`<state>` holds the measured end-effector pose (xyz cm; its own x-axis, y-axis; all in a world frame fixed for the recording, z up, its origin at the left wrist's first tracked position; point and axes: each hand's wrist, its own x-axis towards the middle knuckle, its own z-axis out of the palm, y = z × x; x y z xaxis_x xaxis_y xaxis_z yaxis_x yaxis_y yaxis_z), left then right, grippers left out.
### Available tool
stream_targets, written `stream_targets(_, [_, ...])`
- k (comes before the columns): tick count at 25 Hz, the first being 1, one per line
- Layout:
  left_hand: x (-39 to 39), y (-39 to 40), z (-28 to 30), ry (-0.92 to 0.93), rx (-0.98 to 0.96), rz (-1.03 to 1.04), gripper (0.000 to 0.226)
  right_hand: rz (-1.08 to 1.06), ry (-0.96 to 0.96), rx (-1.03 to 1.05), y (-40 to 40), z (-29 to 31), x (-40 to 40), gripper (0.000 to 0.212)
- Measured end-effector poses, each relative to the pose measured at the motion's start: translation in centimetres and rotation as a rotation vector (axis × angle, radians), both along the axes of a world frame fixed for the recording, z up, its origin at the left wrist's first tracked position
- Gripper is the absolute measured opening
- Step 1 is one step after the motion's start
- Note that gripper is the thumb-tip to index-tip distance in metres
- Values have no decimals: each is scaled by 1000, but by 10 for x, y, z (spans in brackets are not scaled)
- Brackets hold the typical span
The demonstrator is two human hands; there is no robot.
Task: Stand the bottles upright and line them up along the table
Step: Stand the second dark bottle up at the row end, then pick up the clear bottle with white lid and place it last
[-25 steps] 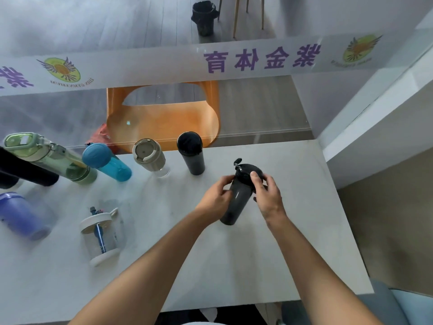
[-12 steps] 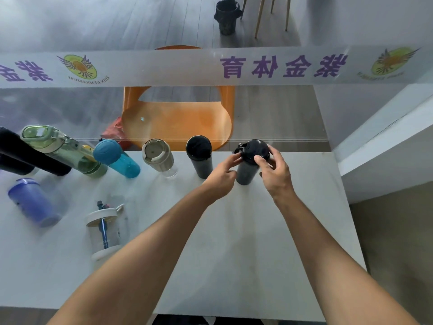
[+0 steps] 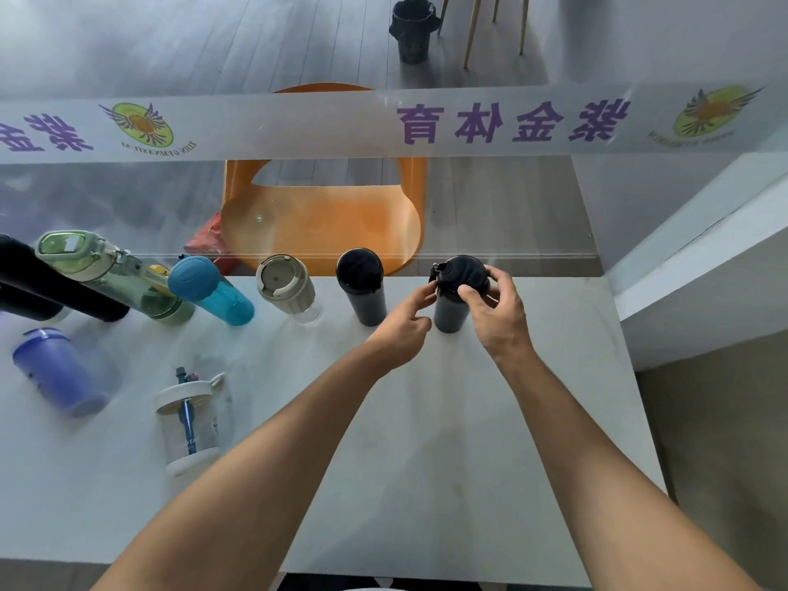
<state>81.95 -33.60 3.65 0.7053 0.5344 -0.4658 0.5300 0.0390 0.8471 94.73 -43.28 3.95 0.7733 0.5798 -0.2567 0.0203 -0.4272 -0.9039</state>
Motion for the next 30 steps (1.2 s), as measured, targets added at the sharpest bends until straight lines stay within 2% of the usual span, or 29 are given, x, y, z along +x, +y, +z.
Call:
stream_targets(4, [-12, -5, 12, 30, 97, 15, 60, -26, -234, -47, -6, 9, -7, 52])
stream_targets(8, [-53, -15, 26, 86, 282, 31, 40, -59, -451, 68, -11, 25, -35, 39])
stream_targets(12, [-123, -14, 26, 169, 474, 125, 28, 120, -442, 111, 1, 20, -99, 31])
stream_targets(19, [-267, 8, 2, 346, 679, 382, 26, 569, -342, -56, 56, -15, -231, 37])
stream_targets(22, [-323, 28, -11, 467, 656, 389, 38, 698, -279, -153, 82, -23, -285, 41])
stream_targets(25, [-367, 49, -25, 595, 491, 359, 55, 770, -232, -270, 108, -33, -331, 44])
stream_targets(30, [-398, 91, -48, 500, 171, 324, 65, 719, -77, -451, 146, -55, -373, 55])
